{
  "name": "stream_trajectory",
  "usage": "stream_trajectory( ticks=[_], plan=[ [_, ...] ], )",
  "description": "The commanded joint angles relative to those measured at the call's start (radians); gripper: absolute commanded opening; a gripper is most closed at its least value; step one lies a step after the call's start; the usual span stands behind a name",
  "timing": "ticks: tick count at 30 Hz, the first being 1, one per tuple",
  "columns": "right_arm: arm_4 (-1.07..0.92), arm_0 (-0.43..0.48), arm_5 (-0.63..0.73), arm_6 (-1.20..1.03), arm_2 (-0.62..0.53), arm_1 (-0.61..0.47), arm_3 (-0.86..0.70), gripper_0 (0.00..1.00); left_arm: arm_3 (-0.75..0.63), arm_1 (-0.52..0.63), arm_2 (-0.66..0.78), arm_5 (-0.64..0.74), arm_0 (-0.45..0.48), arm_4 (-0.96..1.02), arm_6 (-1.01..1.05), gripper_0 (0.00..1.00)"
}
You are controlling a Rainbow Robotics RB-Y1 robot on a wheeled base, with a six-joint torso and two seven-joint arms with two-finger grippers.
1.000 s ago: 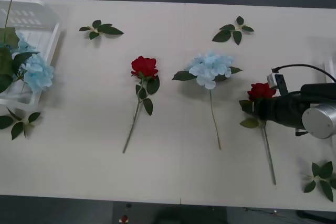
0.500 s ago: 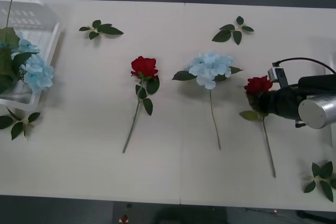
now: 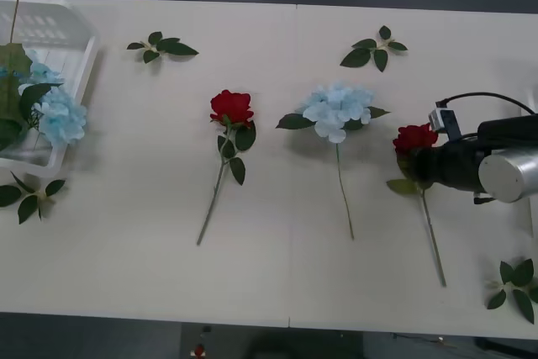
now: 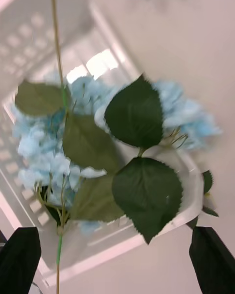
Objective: Put the red flowers into the right box and the blue flowers into the left box
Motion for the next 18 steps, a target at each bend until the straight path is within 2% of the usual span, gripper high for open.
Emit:
stream_trajectory(
  ticks=[1, 7, 12, 15, 18],
  plan=[
    [-0.016, 0.06, 0.129, 0.002, -0.158, -0.062, -0.123, 0.0, -0.231, 0.02, -0.061, 0.065, -0.029, 0.095, 0.213, 0.88],
    [-0.036, 0.143, 0.427, -0.008, -0.463, -0.09, -0.257, 0.0, -0.394, -0.142, -0.15, 0.062, -0.004, 0.121, 0.471, 0.88],
    [-0.037, 0.179, 0.652, 0.002, -0.738, -0.091, -0.292, 0.0, -0.458, -0.317, -0.236, -0.082, 0.106, 0.045, 0.56, 0.88],
    [-0.016, 0.179, 0.71, 0.013, -0.844, -0.096, -0.29, 0.0, -0.464, -0.406, -0.29, -0.19, 0.168, -0.011, 0.563, 0.88],
    [0.032, 0.179, 0.697, 0.025, -0.887, -0.127, -0.289, 0.0, -0.464, -0.472, -0.342, -0.268, 0.214, -0.076, 0.571, 0.88]
  ],
)
